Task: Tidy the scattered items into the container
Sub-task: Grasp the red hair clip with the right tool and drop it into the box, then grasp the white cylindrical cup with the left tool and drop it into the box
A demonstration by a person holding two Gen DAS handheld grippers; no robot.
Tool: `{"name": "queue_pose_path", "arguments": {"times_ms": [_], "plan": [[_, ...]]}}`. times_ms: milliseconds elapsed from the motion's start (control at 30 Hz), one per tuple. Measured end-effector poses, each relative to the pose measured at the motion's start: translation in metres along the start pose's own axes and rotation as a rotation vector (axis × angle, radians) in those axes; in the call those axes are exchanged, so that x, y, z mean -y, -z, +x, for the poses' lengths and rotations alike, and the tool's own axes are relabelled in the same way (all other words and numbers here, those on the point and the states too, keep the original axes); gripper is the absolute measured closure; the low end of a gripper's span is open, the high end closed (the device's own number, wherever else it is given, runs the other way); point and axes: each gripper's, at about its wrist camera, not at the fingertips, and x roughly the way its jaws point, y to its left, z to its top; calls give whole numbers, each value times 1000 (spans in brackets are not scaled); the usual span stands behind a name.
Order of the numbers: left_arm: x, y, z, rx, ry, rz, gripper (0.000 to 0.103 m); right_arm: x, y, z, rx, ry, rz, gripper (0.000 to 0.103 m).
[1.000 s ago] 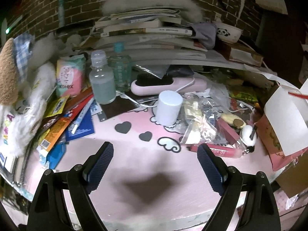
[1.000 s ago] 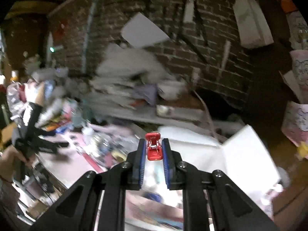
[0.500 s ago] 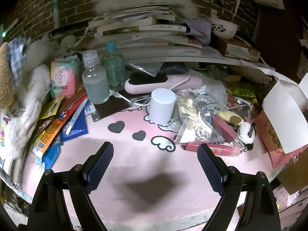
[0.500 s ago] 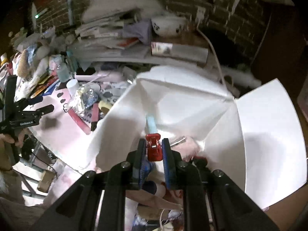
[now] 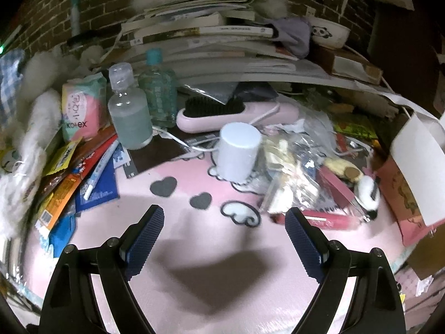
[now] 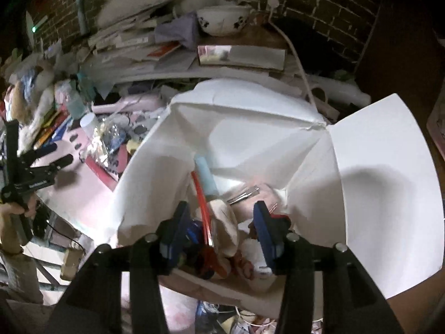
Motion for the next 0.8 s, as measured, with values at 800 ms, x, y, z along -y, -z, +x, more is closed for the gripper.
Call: {"name": "queue_pose_path", "arguments": {"times_ms": [800], "plan": [[8, -42, 63, -54, -2, 36, 55, -186, 42, 17, 363, -437, -190, 34]]}}
